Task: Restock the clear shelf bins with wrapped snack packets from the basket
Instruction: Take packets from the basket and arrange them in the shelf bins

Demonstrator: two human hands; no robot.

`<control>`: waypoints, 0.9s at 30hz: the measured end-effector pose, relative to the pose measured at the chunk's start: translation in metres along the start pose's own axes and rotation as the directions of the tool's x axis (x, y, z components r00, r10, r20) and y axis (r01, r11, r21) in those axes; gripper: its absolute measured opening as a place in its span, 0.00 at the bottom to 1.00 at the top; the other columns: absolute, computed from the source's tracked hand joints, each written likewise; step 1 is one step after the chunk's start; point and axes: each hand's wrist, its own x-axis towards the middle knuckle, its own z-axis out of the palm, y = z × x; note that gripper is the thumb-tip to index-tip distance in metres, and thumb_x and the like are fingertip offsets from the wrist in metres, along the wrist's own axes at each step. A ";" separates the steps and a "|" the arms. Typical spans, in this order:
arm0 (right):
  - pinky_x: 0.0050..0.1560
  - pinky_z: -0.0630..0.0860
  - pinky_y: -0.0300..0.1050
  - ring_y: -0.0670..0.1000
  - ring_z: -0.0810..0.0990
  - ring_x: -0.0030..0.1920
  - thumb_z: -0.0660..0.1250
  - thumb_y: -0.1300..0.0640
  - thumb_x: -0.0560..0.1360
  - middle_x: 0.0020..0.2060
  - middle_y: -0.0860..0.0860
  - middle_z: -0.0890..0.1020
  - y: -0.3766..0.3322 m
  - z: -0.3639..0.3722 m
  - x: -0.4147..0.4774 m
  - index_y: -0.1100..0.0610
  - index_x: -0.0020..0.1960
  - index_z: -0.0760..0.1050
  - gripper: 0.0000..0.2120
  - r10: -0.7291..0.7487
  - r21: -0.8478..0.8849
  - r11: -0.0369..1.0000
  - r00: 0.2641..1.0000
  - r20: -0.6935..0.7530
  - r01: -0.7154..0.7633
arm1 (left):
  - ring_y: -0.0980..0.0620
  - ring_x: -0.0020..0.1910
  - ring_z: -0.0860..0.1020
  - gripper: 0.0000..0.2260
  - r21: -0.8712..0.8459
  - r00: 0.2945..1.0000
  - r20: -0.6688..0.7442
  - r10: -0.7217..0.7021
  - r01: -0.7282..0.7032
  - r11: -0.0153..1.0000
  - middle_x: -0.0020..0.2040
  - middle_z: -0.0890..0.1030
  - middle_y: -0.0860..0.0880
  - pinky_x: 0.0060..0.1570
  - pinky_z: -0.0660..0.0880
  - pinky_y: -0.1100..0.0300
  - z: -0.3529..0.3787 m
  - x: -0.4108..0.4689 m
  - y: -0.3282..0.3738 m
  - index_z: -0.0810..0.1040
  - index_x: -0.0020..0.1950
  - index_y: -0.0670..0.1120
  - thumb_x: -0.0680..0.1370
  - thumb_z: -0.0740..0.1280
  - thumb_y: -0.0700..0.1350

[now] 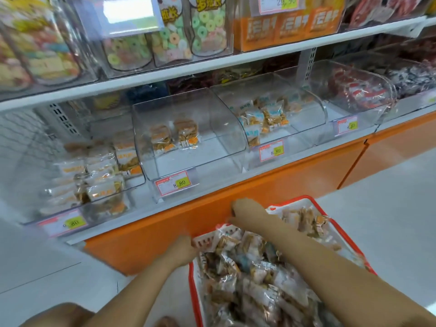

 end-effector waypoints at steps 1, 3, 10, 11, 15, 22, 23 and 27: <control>0.43 0.73 0.44 0.56 0.79 0.48 0.66 0.50 0.77 0.50 0.57 0.81 -0.004 0.019 -0.001 0.59 0.51 0.77 0.12 0.036 0.046 0.998 0.995 0.091 -0.040 | 0.55 0.39 0.74 0.06 -0.026 1.000 -0.018 0.018 -0.019 0.999 0.45 0.76 0.50 0.39 0.70 0.65 0.003 -0.003 -0.003 0.77 0.55 0.47 0.80 0.63 0.44; 0.50 0.78 0.45 0.55 0.80 0.52 0.65 0.50 0.77 0.52 0.56 0.81 -0.012 0.051 -0.003 0.59 0.59 0.75 0.16 0.062 0.135 0.987 0.975 0.212 -0.092 | 0.58 0.37 0.74 0.05 -0.053 1.000 -0.016 0.010 -0.011 0.999 0.44 0.77 0.52 0.36 0.70 0.67 0.007 -0.007 -0.008 0.77 0.50 0.50 0.80 0.61 0.44; 0.52 0.80 0.44 0.50 0.81 0.49 0.68 0.53 0.75 0.49 0.52 0.82 -0.020 0.099 0.007 0.58 0.56 0.77 0.12 0.139 0.246 0.954 0.980 0.143 -0.171 | 0.53 0.39 0.74 0.08 -0.087 0.996 0.012 -0.084 0.084 0.993 0.41 0.76 0.50 0.43 0.70 0.61 0.004 -0.007 -0.021 0.75 0.41 0.48 0.80 0.62 0.45; 0.49 0.80 0.43 0.49 0.81 0.47 0.71 0.53 0.73 0.48 0.51 0.82 -0.018 0.094 0.007 0.57 0.54 0.77 0.12 0.136 0.295 0.940 0.982 0.128 -0.169 | 0.54 0.36 0.73 0.10 -0.143 0.994 -0.004 -0.108 0.106 0.984 0.38 0.76 0.50 0.41 0.71 0.61 0.001 -0.008 -0.020 0.75 0.40 0.47 0.80 0.61 0.45; 0.44 0.69 0.38 0.50 0.75 0.48 0.74 0.53 0.70 0.47 0.48 0.75 -0.008 0.051 -0.012 0.54 0.55 0.77 0.15 -0.155 0.200 0.958 0.958 -0.241 0.205 | 0.45 0.45 0.82 0.21 -0.742 0.972 0.200 -0.120 0.230 0.629 0.51 0.81 0.38 0.45 0.79 0.56 -0.012 -0.021 -0.003 0.76 0.56 0.38 0.81 0.60 0.56; 0.46 0.77 0.43 0.49 0.75 0.54 0.62 0.75 0.68 0.63 0.51 0.69 0.011 -0.041 -0.052 0.49 0.64 0.69 0.30 -0.412 0.017 0.865 0.730 -0.545 0.502 | 0.43 0.49 0.80 0.20 -0.982 0.982 0.001 0.189 -0.035 0.188 0.55 0.81 0.35 0.54 0.77 0.51 -0.045 -0.040 0.058 0.77 0.58 0.36 0.70 0.71 0.45; 0.50 0.77 0.42 0.46 0.76 0.55 0.60 0.75 0.70 0.62 0.49 0.71 0.017 -0.050 -0.057 0.49 0.64 0.70 0.30 -0.330 0.126 0.875 0.768 -0.549 0.466 | 0.43 0.50 0.81 0.18 -0.978 0.977 -0.039 0.208 -0.080 0.195 0.56 0.81 0.36 0.53 0.78 0.52 -0.048 -0.043 0.065 0.76 0.59 0.37 0.71 0.70 0.42; 0.48 0.77 0.36 0.40 0.80 0.47 0.53 0.74 0.78 0.52 0.56 0.81 0.030 -0.084 -0.078 0.57 0.57 0.76 0.19 -0.009 0.759 0.592 0.943 -0.332 0.273 | 0.48 0.51 0.83 0.13 -0.903 0.955 -0.180 0.235 -0.255 0.344 0.54 0.82 0.43 0.52 0.80 0.55 -0.059 -0.053 0.089 0.78 0.55 0.46 0.72 0.72 0.38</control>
